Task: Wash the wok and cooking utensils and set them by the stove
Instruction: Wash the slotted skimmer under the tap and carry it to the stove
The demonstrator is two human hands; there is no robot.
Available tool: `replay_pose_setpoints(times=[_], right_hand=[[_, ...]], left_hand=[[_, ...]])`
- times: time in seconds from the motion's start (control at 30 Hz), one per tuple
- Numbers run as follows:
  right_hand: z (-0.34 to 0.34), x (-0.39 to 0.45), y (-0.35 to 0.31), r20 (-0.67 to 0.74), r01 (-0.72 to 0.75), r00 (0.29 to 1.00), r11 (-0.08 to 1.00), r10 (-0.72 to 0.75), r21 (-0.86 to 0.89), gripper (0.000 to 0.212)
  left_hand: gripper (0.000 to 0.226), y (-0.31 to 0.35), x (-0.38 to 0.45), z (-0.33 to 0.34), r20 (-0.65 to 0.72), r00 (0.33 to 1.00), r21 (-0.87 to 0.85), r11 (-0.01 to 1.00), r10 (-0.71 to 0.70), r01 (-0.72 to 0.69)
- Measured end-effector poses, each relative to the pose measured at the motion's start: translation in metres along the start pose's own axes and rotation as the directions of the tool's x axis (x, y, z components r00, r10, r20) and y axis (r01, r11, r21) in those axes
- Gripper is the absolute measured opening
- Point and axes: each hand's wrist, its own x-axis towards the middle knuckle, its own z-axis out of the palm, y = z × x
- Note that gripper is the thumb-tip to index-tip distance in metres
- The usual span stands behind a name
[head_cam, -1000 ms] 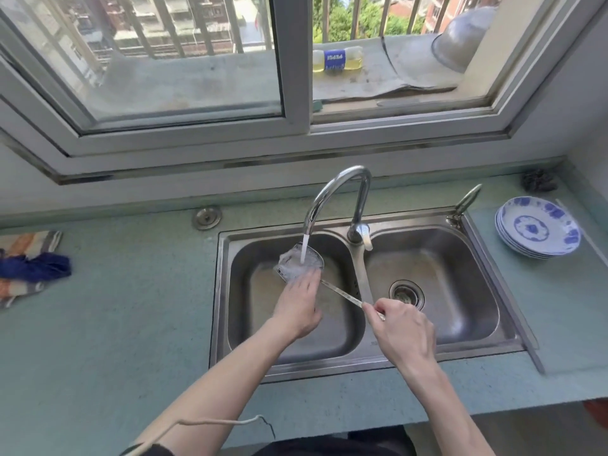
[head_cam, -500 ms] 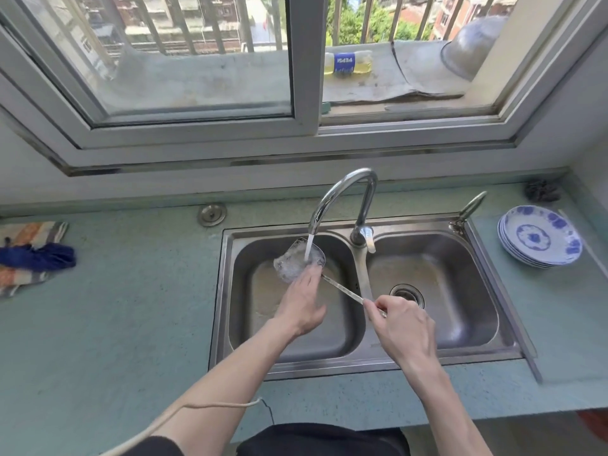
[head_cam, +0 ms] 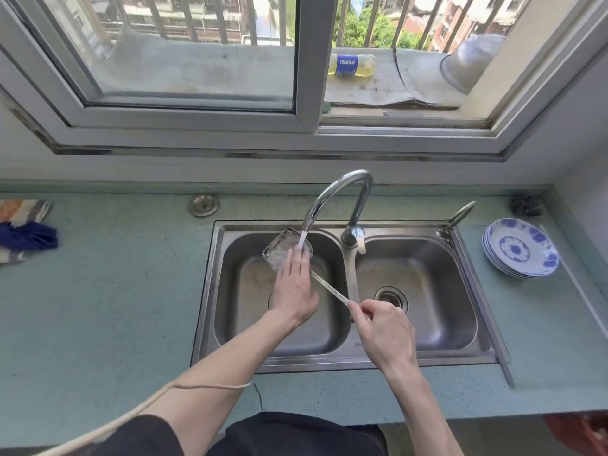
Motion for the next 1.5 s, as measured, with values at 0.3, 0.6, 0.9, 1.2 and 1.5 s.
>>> replay_pose_setpoints(times=[0.3, 0.6, 0.9, 1.2, 1.5], right_hand=[[0.000, 0.007, 0.002, 0.087, -0.106, 0.992, 0.988, 0.096, 0.116, 0.042], [-0.001, -0.001, -0.002, 0.083, -0.080, 0.995, 0.974, 0.063, 0.212, 0.042], [-0.002, -0.001, 0.000, 0.059, -0.071, 0.996, 0.995, 0.067, 0.069, 0.045], [0.000, 0.001, -0.005, 0.020, -0.079, 0.997, 0.997, 0.078, 0.018, 0.045], [-0.001, 0.003, -0.006, 0.042, -0.066, 0.997, 0.996, 0.063, 0.054, 0.044]], left_hand=[[0.085, -0.039, 0.018, -0.023, 0.006, 0.950, 0.085, 0.946, 0.313, -0.312], [0.098, -0.044, 0.026, -0.028, -0.044, 0.985, 0.401, 0.906, 0.170, -0.138], [0.086, -0.031, 0.015, -0.021, 0.008, 1.000, 0.323, 0.946, 0.006, -0.008], [0.083, -0.024, -0.003, -0.013, 0.124, 0.980, 0.211, 0.961, 0.157, -0.181], [0.094, -0.044, 0.028, -0.033, -0.004, 1.000, 0.311, 0.950, -0.026, 0.026]])
